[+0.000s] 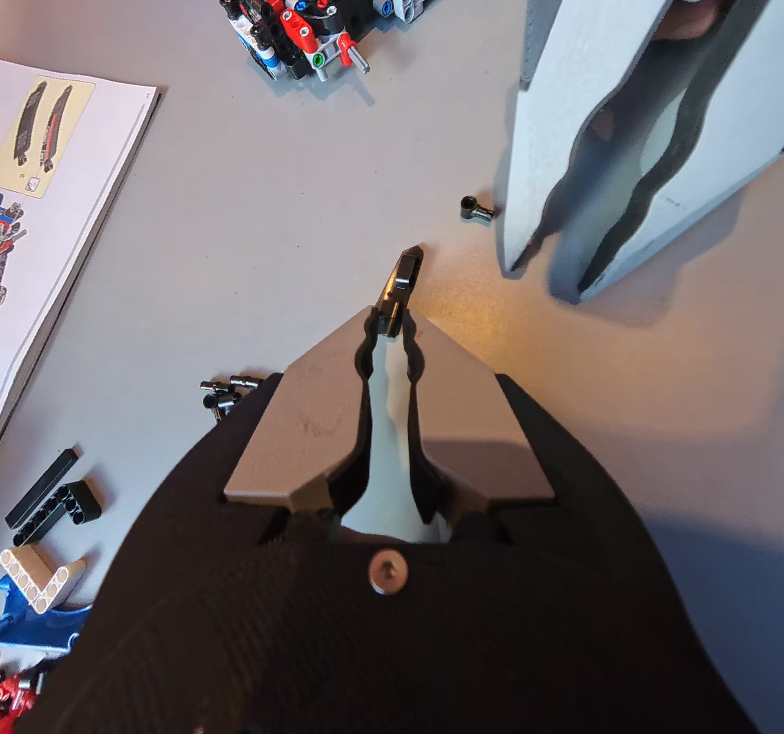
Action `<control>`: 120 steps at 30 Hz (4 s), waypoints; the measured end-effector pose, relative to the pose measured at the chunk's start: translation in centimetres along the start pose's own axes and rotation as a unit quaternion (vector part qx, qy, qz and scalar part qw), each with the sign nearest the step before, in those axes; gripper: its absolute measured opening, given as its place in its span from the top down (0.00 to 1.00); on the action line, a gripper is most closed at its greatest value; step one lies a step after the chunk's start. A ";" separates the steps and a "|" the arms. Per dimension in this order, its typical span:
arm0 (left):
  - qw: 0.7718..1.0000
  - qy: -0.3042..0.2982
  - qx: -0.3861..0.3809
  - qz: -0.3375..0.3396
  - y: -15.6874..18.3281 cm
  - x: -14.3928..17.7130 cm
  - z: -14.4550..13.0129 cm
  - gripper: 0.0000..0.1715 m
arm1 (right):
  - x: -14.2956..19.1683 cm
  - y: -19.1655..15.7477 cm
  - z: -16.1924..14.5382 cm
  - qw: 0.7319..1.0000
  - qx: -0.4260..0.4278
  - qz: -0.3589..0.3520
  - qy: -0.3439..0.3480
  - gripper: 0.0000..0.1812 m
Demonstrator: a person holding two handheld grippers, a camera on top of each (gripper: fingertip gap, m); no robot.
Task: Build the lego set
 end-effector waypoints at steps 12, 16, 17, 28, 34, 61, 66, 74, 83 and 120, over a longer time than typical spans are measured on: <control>1.000 -0.007 0.018 -0.012 0.1 0.2 -0.2 0.95 | 3.1 3.5 -2.1 0.999 0.001 -0.037 -0.011 0.84; 0.999 -0.011 0.021 -0.022 0.2 0.4 -0.3 0.93 | 2.2 3.3 -2.3 0.999 -0.003 -0.016 -0.027 0.85; 0.999 -0.011 0.021 -0.021 0.2 0.4 -0.3 0.93 | 2.1 3.0 -2.1 1.000 -0.007 -0.005 -0.020 0.86; 0.999 -0.018 0.017 -0.039 0.2 1.0 -0.6 0.88 | 3.4 1.5 -2.4 1.000 -0.020 0.014 -0.003 0.89; 1.000 0.010 0.020 -0.013 -0.7 1.5 0.2 0.88 | 2.7 2.7 -2.1 1.000 0.001 -0.002 -0.013 0.91; 1.000 0.016 -0.010 -0.007 -0.3 1.4 0.2 0.85 | 0.6 3.9 -0.2 0.995 -0.082 0.060 0.001 0.98; 0.998 0.026 -0.050 -0.007 0.6 1.6 0.6 0.86 | 1.0 3.6 0.7 0.976 -0.184 0.097 0.066 0.98; 0.998 0.042 -0.049 -0.026 1.0 1.9 0.8 0.93 | 1.4 3.8 0.4 0.943 -0.281 0.119 0.130 0.98; 0.983 0.124 -0.135 -0.022 3.2 2.4 2.7 0.92 | 2.0 3.7 0.4 0.909 -0.343 0.168 0.169 0.98; 0.976 0.075 -0.173 -0.105 5.3 1.4 0.5 0.99 | 0.3 0.4 -0.8 0.946 -0.239 0.215 0.040 0.93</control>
Point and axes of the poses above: each gripper's, where its closed fingertips meet, x back along the fingers, z out of its top, y = z × x across the jaws, the point moved 4 cm from there along x, back along the fingers, and after that the axes turned 7 degrees about z, right-handed, at the moved point
